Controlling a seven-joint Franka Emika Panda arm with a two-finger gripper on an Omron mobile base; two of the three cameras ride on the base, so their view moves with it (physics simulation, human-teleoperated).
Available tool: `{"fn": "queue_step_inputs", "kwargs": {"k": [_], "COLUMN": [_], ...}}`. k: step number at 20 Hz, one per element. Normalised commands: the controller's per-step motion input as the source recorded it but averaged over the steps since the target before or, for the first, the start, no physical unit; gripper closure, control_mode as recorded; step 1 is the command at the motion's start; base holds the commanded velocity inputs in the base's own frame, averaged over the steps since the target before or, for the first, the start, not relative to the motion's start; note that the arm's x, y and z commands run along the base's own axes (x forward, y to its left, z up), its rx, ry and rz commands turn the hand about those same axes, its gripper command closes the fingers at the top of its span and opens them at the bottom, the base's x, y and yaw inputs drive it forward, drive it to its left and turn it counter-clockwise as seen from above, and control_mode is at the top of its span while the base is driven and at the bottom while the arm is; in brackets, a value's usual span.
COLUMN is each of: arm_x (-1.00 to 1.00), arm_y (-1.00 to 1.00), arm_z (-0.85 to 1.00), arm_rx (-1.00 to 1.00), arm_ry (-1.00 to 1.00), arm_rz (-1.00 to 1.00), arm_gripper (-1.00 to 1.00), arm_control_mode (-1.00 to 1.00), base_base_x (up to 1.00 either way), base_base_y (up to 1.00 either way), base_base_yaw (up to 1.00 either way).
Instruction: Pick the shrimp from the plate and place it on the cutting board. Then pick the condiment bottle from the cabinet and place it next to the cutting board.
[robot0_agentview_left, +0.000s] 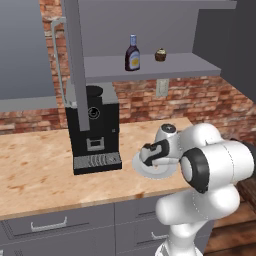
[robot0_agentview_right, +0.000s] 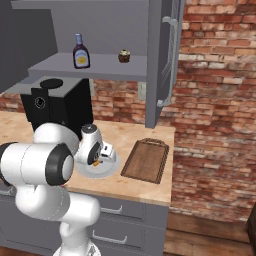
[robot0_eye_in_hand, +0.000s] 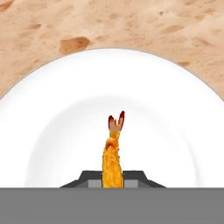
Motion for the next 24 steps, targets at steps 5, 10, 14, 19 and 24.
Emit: {"fn": "queue_step_inputs", "kwargs": {"k": [5,10,14,19,24], "arm_x": [0.0,0.0,0.0,0.0,0.0], "arm_y": [0.0,-0.05,-0.1,-0.12,-0.16], "arm_z": [0.14,0.16,0.14,0.13,0.08], "arm_rx": [0.0,0.0,0.0,0.0,0.0], "arm_ry": [0.0,0.0,0.0,0.0,0.0], "arm_rz": [0.0,0.0,0.0,0.0,0.0], "arm_gripper": [1.0,1.0,1.0,1.0,1.0], "arm_control_mode": [-1.0,-1.0,-1.0,-1.0,-1.0], "base_base_x": [0.0,0.0,0.0,0.0,0.0], "base_base_y": [0.0,0.0,0.0,0.0,0.0], "base_base_yaw": [0.0,0.0,0.0,0.0,0.0]}}
